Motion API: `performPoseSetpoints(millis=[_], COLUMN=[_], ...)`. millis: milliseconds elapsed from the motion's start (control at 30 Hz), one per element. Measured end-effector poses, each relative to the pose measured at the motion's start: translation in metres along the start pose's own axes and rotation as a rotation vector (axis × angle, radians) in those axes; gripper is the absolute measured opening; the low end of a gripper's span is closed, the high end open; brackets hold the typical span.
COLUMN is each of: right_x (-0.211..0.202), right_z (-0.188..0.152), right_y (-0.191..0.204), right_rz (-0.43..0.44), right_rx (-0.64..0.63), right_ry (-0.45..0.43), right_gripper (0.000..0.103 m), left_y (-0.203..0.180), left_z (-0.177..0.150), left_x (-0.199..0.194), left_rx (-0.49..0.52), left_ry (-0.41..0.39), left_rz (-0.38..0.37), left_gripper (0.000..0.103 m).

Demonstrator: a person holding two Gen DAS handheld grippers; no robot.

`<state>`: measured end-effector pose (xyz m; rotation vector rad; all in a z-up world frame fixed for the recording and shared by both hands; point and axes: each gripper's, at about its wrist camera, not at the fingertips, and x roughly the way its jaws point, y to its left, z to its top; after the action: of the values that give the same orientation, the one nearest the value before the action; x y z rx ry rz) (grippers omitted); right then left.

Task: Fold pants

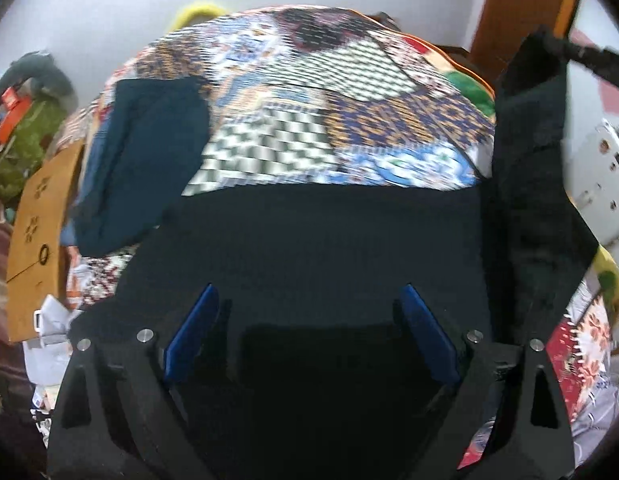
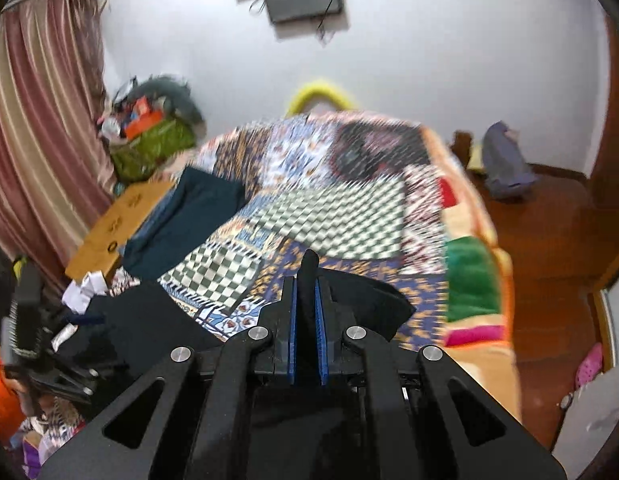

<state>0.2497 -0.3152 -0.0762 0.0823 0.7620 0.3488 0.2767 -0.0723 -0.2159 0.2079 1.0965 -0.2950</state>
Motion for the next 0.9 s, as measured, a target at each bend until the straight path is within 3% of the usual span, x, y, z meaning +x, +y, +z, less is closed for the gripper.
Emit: performPoseSetpoints(millis=[200, 533, 900], right_x=[-0.05, -0.043, -0.039], right_z=[-0.023, -0.118, -0.183], right_y=[-0.019, -0.055, -0.069], right_rz=[-0.031, -0.083, -0.126], right_rx=[0.006, 0.118, 0.223], right_ry=[-0.029, 0.138, 0.235], right_gripper=[0.007, 0.007, 0.007], left_y=[-0.047, -0.065, -0.074], left_z=[-0.011, -0.022, -0.029], left_x=[0.008, 0.011, 0.009], left_rx=[0.057, 0.046, 0.061], left_ry=[0.037, 0.057, 0.018], left_rz=[-0.024, -0.029, -0.006], left_gripper=[0.093, 0.093, 0.094])
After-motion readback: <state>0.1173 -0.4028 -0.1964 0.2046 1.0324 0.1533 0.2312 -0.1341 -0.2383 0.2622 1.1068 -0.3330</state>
